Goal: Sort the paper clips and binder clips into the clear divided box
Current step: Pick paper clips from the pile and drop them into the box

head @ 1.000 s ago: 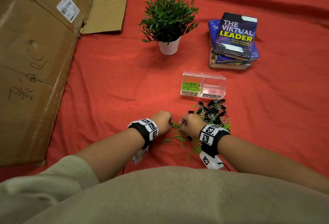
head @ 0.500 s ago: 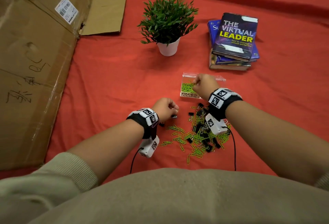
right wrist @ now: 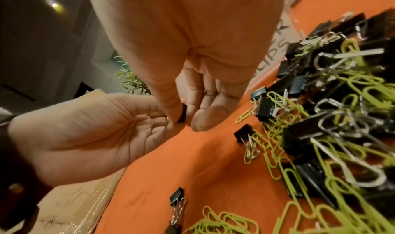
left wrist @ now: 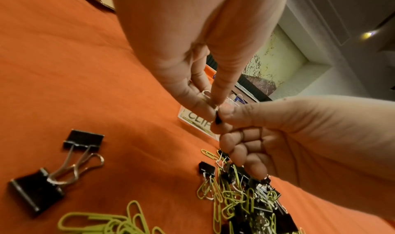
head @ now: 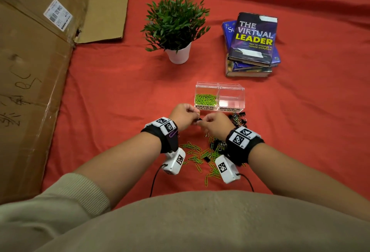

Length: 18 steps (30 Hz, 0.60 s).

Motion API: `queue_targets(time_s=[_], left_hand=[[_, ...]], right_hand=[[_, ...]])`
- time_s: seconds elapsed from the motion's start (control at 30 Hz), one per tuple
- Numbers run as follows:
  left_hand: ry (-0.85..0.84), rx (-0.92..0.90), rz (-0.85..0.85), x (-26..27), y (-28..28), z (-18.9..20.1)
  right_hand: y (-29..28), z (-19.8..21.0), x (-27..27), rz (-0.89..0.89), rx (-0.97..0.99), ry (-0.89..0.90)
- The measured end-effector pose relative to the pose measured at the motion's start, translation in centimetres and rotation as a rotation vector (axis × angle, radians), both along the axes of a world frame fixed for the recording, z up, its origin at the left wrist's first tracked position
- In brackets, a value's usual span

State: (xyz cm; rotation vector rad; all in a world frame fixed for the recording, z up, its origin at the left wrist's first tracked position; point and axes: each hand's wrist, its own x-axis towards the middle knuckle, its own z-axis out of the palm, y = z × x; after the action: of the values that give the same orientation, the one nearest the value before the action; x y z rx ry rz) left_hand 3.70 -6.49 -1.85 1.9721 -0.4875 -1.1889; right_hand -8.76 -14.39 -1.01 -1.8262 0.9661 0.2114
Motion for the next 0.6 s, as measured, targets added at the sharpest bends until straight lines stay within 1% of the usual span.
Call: queue_targets(time_s=[0.1, 0.17, 0.27, 0.33, 0.37, 0.43, 0.53, 0.6], left_hand=[[-0.055, 0.008, 0.019, -0.3, -0.1, -0.2], [-0.104, 0.013, 0.029, -0.1, -0.4, -0.1], [-0.189, -0.004, -0.012, 0.3, -1.3, 0.6], [-0.248, -0.041, -0.042, 0.6, -2.3, 1.4], [-0.284, -0.058, -0.059, 0.8, -2.9, 1.7], [-0.37, -0.065, -0.106, 1.0, -4.0, 2.3], [-0.459, -0.049, -0.179, 0.9, -4.9, 2.6], [-0.473, -0.049, -0.205, 0.7, -4.7, 2.5]], right_hand=[[0.0, -0.2, -0.4, -0.001, 0.02, 0.013], [-0.3, -0.1, -0.8, 0.067, -0.058, 0.051], [-0.7, 0.2, -1.7, 0.275, -0.192, 0.181], [-0.6, 0.1, -2.3, 0.432, -0.251, 0.27], [-0.6, 0.0, -2.5, 0.477, -0.272, 0.29], [-0.9, 0.0, -2.8, 0.467, -0.293, 0.261], [-2.1, 0.2, -2.4, 0.321, -0.331, 0.172], [-2.7, 0.0, -2.0, 0.333, -0.404, 0.144]])
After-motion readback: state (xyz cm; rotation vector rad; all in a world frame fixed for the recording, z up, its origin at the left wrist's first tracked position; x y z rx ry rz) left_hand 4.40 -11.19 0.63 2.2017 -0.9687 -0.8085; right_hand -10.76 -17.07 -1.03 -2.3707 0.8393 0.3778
